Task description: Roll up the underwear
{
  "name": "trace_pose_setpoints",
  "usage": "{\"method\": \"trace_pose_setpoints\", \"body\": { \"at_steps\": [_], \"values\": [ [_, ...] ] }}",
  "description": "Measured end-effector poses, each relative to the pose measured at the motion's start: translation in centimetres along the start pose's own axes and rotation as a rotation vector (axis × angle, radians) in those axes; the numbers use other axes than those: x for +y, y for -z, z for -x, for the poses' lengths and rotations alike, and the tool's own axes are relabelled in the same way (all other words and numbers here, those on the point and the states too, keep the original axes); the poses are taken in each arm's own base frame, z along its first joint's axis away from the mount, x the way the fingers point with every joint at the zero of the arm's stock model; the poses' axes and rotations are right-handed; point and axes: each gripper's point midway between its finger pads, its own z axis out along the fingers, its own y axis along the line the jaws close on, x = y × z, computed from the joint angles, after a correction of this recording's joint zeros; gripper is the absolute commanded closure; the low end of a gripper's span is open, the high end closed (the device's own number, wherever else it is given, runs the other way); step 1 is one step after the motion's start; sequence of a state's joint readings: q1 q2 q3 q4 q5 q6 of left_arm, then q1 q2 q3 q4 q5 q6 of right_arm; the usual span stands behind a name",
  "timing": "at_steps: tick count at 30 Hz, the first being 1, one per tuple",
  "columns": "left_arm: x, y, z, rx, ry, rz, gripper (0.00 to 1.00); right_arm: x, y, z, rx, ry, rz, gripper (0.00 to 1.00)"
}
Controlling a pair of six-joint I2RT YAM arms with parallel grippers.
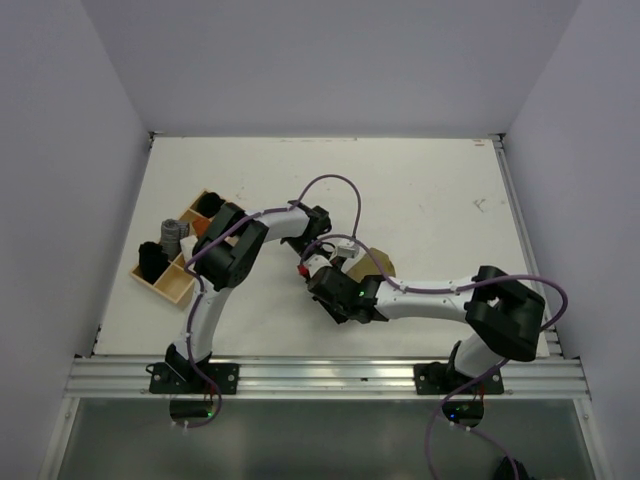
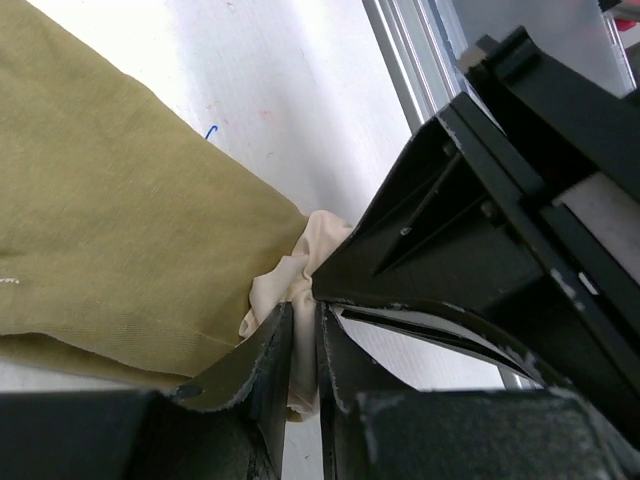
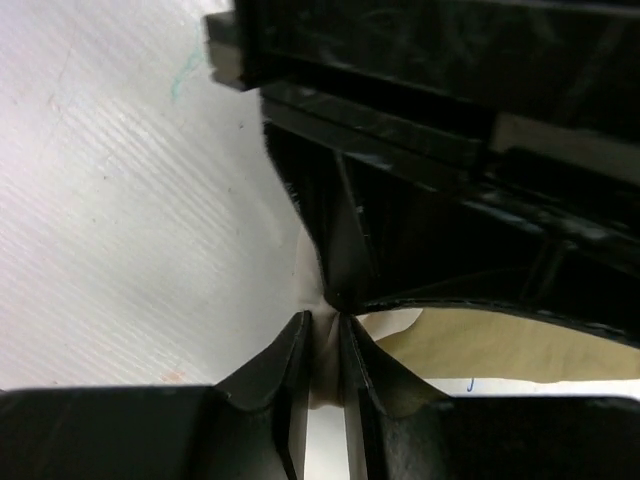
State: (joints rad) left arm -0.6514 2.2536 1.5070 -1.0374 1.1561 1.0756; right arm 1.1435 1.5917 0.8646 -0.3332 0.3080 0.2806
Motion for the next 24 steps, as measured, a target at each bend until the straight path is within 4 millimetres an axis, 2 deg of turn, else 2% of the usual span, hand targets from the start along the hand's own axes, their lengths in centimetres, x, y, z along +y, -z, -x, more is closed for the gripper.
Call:
{"method": "trace_pose_setpoints", "body": {
  "at_steps": [2,9,15,19,20,24],
  "values": [
    [0.1,0.0,0.0,-0.001,0.014,0.004,0.76,-0.3,0.0,0.0,-0.004,-0.044,0.019,0.82],
    [0.1,0.4,0.3,-0.011,0.037,0.027,0.70,-0.8,-0.1,0.2,-0.024,-0.153,0.101,0.99],
    [-0.3,1.4,0.0,0.004,0.081,0.081,0.65,0.2,0.2,0.6,-0.070,-0.161,0.214,1.00],
    [0.4,3.3,0.3,0.000,0.071,0.150,0.62,0.8,0.2,1.0,-0.095,-0.175,0.269,1.00],
    [0.6,3.9,0.3,-0.007,0.070,0.167,0.58,0.8,0.1,0.9,-0.099,-0.187,0.277,1.00],
    [1.0,5.5,0.5,-0.031,0.081,0.198,0.59,-0.3,-0.3,0.6,-0.085,-0.271,0.259,1.00]
  ]
}}
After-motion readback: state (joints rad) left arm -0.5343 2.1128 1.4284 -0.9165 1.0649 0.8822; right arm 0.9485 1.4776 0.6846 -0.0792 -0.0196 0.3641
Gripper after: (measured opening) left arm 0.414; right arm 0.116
